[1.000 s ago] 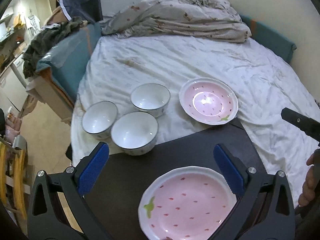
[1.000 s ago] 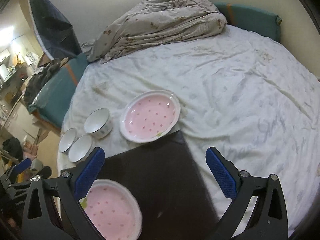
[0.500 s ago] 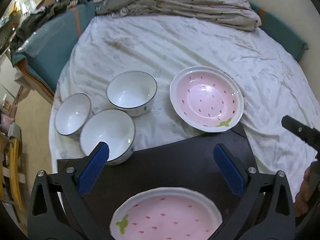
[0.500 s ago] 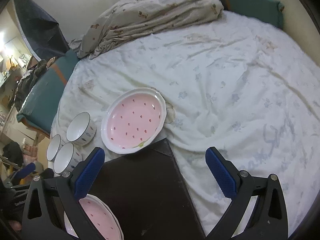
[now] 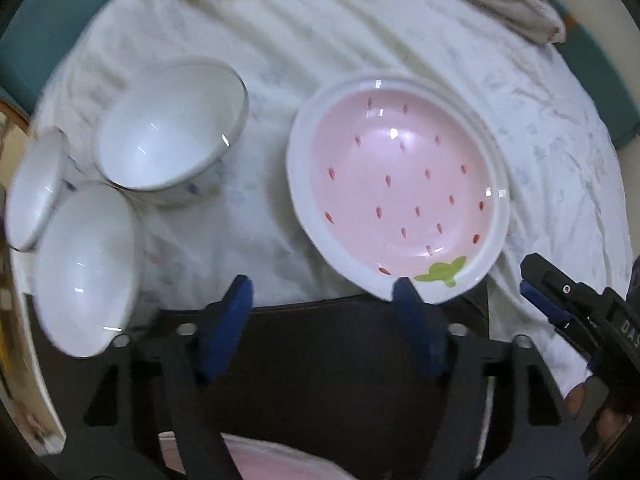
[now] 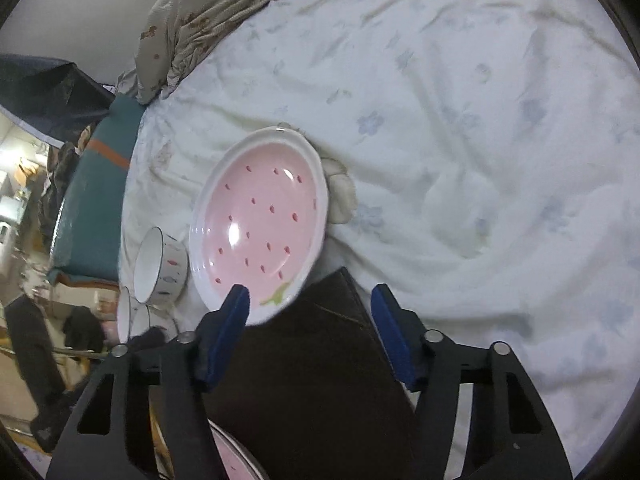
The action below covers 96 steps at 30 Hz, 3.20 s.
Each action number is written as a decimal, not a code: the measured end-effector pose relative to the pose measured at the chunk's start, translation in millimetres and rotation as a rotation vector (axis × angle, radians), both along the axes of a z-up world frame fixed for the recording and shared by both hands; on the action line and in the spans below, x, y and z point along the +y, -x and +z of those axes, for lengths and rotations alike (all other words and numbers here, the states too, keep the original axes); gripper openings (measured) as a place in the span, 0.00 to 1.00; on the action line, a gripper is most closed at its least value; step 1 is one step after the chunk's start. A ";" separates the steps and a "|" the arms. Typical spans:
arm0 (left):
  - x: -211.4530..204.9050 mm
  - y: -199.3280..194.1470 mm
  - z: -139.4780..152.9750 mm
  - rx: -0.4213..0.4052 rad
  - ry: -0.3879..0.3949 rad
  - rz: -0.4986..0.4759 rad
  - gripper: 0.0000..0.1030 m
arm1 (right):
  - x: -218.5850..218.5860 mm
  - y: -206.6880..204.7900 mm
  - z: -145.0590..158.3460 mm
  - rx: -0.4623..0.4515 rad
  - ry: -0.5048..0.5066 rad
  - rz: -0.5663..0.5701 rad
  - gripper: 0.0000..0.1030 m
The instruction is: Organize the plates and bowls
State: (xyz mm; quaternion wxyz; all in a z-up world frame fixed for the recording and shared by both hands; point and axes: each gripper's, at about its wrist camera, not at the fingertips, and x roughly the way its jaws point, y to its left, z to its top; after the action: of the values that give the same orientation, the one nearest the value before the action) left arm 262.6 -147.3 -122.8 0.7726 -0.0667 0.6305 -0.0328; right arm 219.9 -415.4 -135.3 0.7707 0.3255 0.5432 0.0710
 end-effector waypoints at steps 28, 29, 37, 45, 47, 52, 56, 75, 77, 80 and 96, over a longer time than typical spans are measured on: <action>-18.8 -4.4 -22.6 0.083 0.000 -0.049 0.28 | 33.2 -1.4 -22.9 0.079 0.008 0.090 0.13; -19.9 0.0 -21.8 0.085 0.002 -0.063 0.28 | 35.4 6.9 -20.8 0.077 0.014 0.094 0.13; -41.5 45.0 -12.6 0.117 -0.011 -0.204 0.28 | 21.8 69.6 -18.7 0.096 -0.023 0.012 0.14; -39.7 70.4 -16.2 0.136 -0.015 -0.230 0.27 | 25.0 119.8 -26.0 0.139 -0.027 -0.018 0.13; -44.4 75.2 -12.2 0.107 -0.049 -0.252 0.27 | 23.5 127.0 -24.9 0.138 -0.022 -0.028 0.13; -41.6 74.7 -8.7 0.088 -0.056 -0.240 0.27 | 15.2 137.7 -24.2 0.153 -0.021 -0.049 0.13; -22.7 72.4 -8.9 0.078 -0.053 -0.210 0.28 | 13.2 140.3 -23.2 0.164 -0.015 -0.038 0.14; -20.7 64.5 0.3 0.022 -0.053 -0.202 0.61 | -42.1 115.6 2.3 0.166 0.106 -0.022 0.18; -23.0 58.0 -2.9 0.030 -0.040 -0.195 0.61 | -49.6 113.8 -1.9 0.167 0.060 -0.061 0.18; -25.5 48.6 -5.2 0.034 -0.015 -0.184 0.61 | -53.0 104.3 -3.7 0.156 0.012 -0.075 0.18; -28.4 29.0 -29.9 0.061 0.033 -0.192 0.47 | -40.6 70.8 -30.9 0.163 -0.078 -0.005 0.37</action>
State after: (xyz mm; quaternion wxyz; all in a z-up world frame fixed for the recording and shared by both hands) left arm 233.6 -175.7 -152.7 0.7453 -0.0194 0.6565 -0.1150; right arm 149.1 -455.9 -166.2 0.7108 0.3614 0.6001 0.0634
